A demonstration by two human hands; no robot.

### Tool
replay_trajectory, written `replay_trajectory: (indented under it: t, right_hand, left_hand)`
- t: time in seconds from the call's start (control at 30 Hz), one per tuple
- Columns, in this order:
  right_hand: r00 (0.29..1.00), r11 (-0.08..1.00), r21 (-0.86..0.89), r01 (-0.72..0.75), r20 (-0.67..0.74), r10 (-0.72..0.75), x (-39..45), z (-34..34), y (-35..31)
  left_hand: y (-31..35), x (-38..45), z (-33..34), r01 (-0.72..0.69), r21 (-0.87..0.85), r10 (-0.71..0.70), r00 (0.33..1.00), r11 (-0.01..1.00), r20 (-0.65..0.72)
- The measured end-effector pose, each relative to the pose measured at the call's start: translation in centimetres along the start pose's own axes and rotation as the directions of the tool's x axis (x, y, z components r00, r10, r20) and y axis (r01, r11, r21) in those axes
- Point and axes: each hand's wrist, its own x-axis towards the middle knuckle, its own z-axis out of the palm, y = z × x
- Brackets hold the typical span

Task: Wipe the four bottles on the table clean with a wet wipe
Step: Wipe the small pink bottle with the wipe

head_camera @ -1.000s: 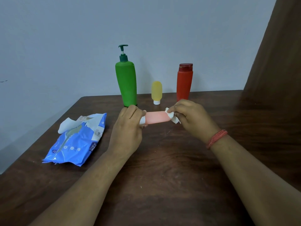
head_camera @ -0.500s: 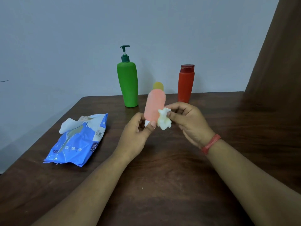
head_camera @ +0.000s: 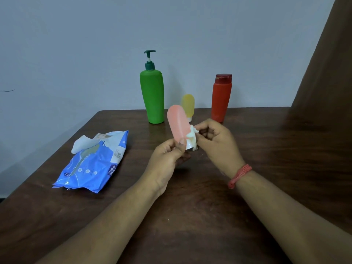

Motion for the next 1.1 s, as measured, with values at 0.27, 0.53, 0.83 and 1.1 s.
replay_trajectory:
  t: [0.27,0.53,0.83,1.1]
  right_hand:
    - [0.991,0.988,-0.149,0.034,0.135,-0.013,-0.24,0.2,-0.05]
    - [0.997,0.993,-0.115,0.013,0.083,-0.004,-0.48,0.06,-0.33]
    - [0.995,0.995,-0.104,-0.006,0.095,0.016,-0.3,0.16,-0.45]
    - [0.987,0.965,-0.217,0.148,0.093,-0.131,-0.57,0.78,-0.63]
  left_hand:
    - [0.73,0.39,-0.76,0.068,-0.155,-0.071,0.997,0.986,-0.014]
    - [0.72,0.03,-1.02,0.051,-0.098,-0.045,0.997,0.994,0.066]
    - [0.54,0.2,-0.5,0.036,-0.17,-0.03,0.999,0.985,0.039]
    - [0.59,0.52,-0.82,0.061,-0.224,-0.088,0.99,0.973,-0.11]
